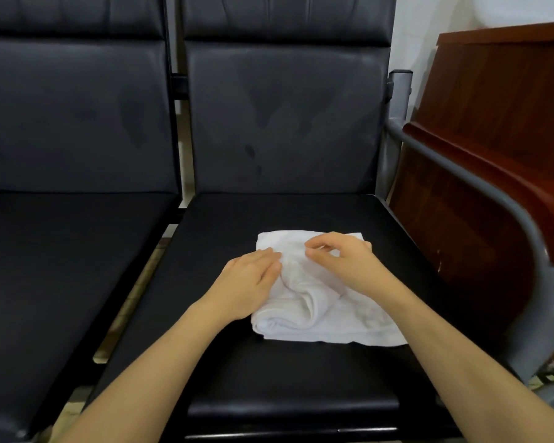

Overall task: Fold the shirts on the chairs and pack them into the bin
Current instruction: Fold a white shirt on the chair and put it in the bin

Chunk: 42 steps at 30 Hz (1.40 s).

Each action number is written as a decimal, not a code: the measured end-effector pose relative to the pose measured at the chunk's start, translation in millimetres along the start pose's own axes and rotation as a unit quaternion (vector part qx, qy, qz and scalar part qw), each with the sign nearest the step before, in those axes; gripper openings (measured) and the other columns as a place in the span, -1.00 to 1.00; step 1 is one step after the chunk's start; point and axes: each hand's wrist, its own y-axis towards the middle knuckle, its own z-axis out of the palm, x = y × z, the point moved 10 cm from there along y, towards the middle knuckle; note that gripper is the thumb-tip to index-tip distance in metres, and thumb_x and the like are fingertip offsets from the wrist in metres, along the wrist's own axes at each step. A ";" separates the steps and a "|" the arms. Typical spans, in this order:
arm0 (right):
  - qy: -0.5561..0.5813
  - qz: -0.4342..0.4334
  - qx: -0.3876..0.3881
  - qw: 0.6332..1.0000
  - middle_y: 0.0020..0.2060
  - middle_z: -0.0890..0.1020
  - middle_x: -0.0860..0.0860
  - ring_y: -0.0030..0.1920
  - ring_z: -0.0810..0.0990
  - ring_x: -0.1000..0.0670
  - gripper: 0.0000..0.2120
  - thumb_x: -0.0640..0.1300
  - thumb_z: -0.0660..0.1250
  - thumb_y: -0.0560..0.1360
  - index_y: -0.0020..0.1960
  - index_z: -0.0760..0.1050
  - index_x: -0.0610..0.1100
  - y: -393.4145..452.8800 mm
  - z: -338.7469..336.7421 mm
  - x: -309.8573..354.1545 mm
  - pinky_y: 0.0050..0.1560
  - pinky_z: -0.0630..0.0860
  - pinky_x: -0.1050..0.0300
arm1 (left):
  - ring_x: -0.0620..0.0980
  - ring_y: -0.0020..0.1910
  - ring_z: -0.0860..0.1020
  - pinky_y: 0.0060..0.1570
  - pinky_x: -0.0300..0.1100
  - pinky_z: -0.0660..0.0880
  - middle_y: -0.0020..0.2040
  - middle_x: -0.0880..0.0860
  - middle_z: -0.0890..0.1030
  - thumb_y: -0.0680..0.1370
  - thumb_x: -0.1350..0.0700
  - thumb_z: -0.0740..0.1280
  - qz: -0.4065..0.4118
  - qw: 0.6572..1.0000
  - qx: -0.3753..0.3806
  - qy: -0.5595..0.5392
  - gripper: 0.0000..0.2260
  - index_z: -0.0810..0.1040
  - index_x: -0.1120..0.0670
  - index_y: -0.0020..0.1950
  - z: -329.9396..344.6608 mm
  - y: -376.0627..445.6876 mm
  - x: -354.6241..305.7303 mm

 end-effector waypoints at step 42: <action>-0.153 0.010 -0.006 0.988 0.44 0.35 0.05 0.41 0.33 0.02 -0.56 0.09 0.10 0.63 0.46 0.29 -0.04 -84.8 -7.1 -1.2 0.36 0.25 0.14 | -0.05 0.53 -0.02 0.45 -0.17 -0.05 0.56 -0.05 0.01 0.64 -0.20 -0.07 0.045 0.980 0.075 0.177 -0.51 0.05 -0.10 0.55 36.4 -49.4 -41.9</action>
